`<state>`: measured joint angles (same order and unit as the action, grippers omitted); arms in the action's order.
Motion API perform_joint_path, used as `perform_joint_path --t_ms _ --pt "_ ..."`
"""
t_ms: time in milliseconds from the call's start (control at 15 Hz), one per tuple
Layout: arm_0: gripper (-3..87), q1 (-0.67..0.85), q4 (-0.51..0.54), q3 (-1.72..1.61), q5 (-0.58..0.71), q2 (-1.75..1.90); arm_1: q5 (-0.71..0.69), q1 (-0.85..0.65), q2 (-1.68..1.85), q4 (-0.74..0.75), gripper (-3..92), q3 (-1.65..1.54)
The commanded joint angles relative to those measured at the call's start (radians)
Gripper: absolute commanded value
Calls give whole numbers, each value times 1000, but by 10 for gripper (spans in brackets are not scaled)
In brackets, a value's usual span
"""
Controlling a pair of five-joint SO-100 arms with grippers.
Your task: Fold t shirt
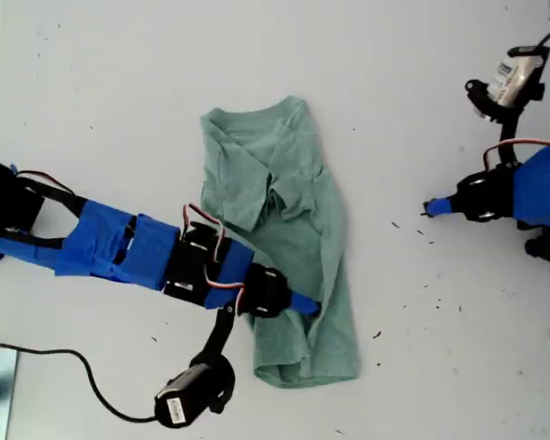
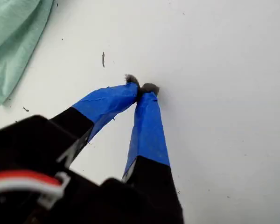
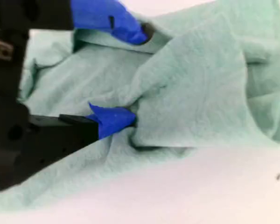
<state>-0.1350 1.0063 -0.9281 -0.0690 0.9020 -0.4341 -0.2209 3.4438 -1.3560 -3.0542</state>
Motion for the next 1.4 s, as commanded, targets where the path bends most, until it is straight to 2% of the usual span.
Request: perform_joint_path --t_ms 0,267,400,467,533,600,667,800,1000,1067,1133,1333 --pt "347 21 12 38 28 44 6 3 11 -6 24 -41" --pt "309 -32 288 5 -38 397 5 2 11 -6 24 -41" --pt "301 -54 465 -74 -100 566 8 2 11 -6 24 -41" --pt "231 -58 540 -164 -149 623 8 2 11 -6 24 -41" --pt "106 -64 531 -344 -195 695 8 -2 11 -6 24 -41" --pt "43 -72 480 -528 -244 769 8 -3 11 -6 24 -41" --pt "0 -75 356 -769 -276 900 11 -3 11 -9 24 -41" --pt "-1 -44 -72 -1416 -279 1374 12 -3 12 -11 24 -40" --pt "-1 38 -132 -1913 -299 1824 15 -6 12 -11 24 -40" --pt "-1 66 -118 -2052 -299 2013 20 -8 11 -11 24 -40" --pt "-1 86 -51 -2128 -302 2160 31 -8 8 -12 24 -40" --pt "-1 110 -60 -2145 -273 2175 32 -17 5 -12 24 -38"
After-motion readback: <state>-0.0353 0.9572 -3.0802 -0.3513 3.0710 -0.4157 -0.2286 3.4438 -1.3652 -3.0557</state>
